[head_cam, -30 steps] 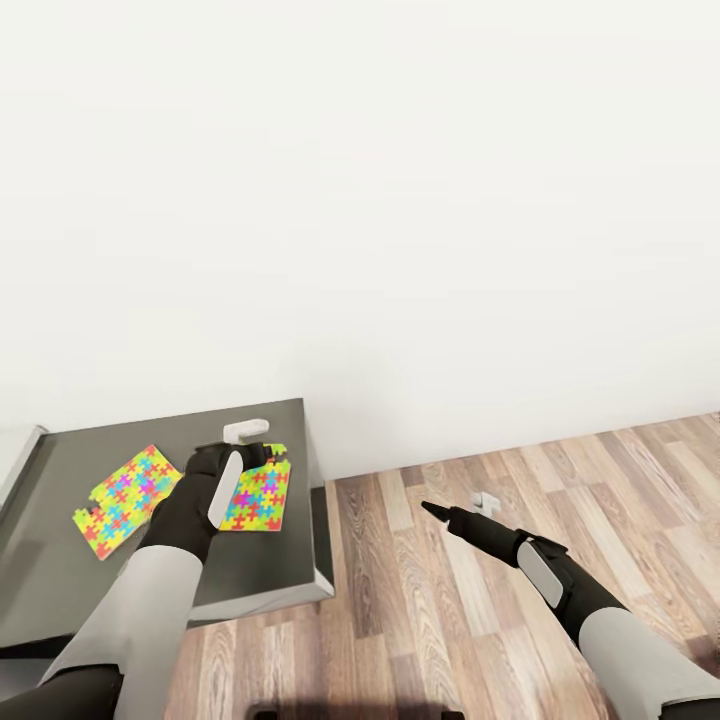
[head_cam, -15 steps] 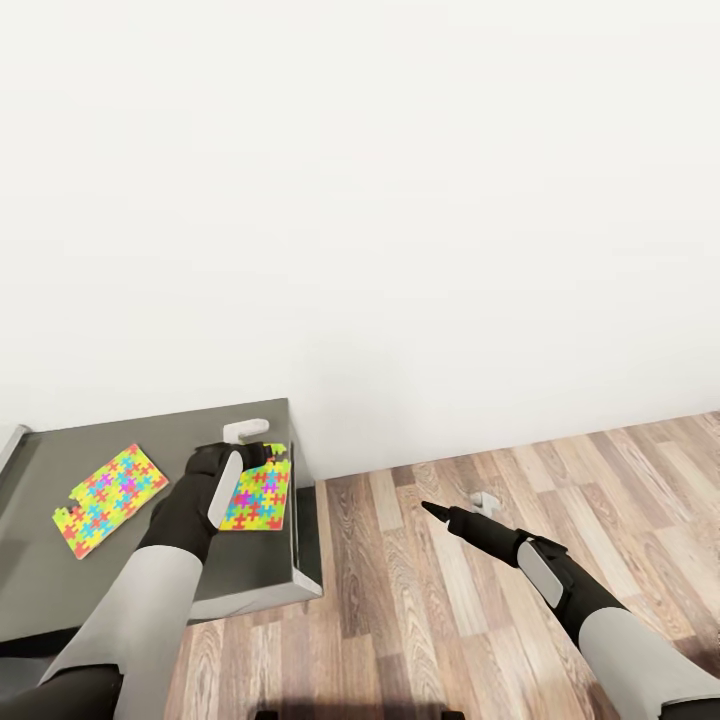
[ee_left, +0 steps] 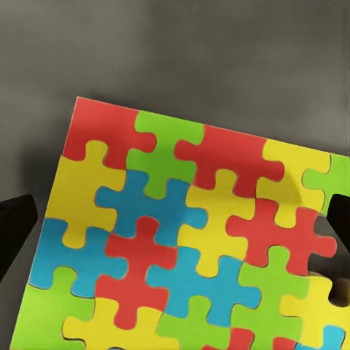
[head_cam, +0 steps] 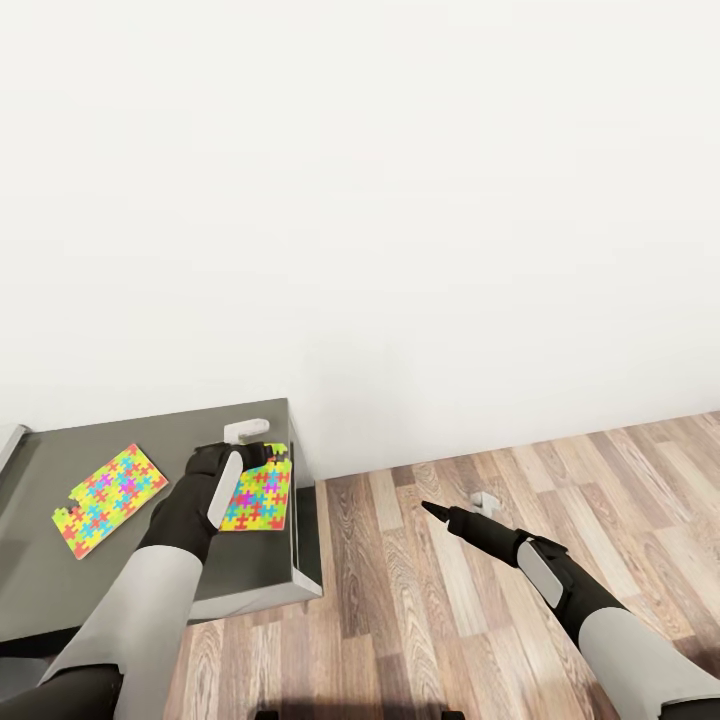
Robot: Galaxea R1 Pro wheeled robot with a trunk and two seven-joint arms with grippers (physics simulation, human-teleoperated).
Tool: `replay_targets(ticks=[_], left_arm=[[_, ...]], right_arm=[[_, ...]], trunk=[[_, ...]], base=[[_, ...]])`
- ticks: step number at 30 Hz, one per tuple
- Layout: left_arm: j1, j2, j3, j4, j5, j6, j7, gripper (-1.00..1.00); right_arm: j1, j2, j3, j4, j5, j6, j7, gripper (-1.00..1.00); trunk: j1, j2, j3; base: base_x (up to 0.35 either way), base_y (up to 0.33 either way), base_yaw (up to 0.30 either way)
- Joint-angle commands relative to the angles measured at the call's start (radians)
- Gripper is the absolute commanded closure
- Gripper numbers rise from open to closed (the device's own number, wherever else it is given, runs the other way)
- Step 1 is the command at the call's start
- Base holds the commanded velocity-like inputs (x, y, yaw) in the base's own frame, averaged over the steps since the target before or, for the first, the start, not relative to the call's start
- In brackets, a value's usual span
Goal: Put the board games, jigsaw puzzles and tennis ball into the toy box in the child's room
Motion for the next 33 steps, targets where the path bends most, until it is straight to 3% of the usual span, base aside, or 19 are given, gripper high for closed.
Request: replay_targets(ticks=[1,33], left_arm=[[0.000,-0.001,0.002,0.062,0.015,0.003,0.006,-1.00],[0.000,-0.001,0.002,0.062,0.015,0.004,0.006,-1.00]], right_arm=[[-0.001,-0.001,0.005,-0.001,-0.010,0.007,0.000,-1.00],[-0.001,-0.002,-0.003,-0.001,-0.014,0.008,0.001,-1.00]], trunk=[[0.001,-0.001,-0.002],[0.001,-0.001,-0.002]], base=[[0.000,0.000,0.000],[0.000,0.000,0.000]])
